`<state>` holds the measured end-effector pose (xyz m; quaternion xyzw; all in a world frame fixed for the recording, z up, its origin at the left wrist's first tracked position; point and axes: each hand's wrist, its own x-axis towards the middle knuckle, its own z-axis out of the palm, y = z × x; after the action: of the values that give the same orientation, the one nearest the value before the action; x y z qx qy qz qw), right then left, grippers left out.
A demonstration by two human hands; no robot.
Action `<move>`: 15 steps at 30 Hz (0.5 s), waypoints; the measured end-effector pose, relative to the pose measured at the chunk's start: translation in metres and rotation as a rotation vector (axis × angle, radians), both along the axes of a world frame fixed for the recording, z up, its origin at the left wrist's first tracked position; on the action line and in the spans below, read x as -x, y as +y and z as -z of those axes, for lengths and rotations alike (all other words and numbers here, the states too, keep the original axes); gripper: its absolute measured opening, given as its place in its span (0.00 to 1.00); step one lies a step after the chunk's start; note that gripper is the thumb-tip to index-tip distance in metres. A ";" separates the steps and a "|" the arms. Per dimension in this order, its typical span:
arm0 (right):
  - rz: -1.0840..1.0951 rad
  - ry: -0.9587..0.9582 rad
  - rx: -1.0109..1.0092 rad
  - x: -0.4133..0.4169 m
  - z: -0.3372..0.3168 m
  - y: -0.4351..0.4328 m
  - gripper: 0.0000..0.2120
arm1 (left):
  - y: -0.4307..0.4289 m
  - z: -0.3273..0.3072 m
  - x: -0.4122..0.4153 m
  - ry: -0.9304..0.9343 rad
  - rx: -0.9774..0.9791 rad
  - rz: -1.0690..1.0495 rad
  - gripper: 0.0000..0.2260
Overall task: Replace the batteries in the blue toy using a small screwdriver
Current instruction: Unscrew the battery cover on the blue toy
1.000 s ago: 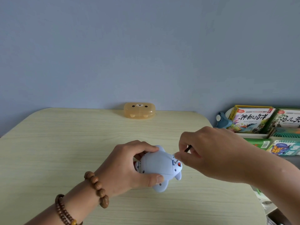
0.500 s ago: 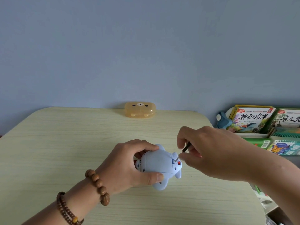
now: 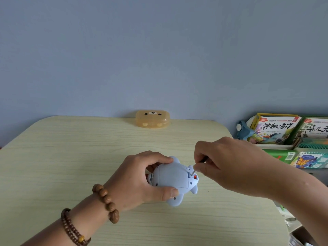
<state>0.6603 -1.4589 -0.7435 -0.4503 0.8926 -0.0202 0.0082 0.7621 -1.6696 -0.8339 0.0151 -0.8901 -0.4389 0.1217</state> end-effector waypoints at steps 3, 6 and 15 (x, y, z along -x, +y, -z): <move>0.015 0.070 -0.012 0.003 0.003 -0.003 0.18 | 0.001 0.000 0.000 -0.001 0.011 0.002 0.28; 0.009 0.097 -0.020 0.002 0.004 -0.003 0.21 | 0.001 -0.001 0.000 -0.001 0.014 0.000 0.27; 0.013 -0.001 0.032 -0.001 0.002 0.003 0.10 | -0.001 0.001 0.000 0.005 0.006 -0.002 0.28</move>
<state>0.6612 -1.4562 -0.7455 -0.4444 0.8952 -0.0348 0.0012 0.7625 -1.6703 -0.8345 0.0145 -0.8912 -0.4361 0.1242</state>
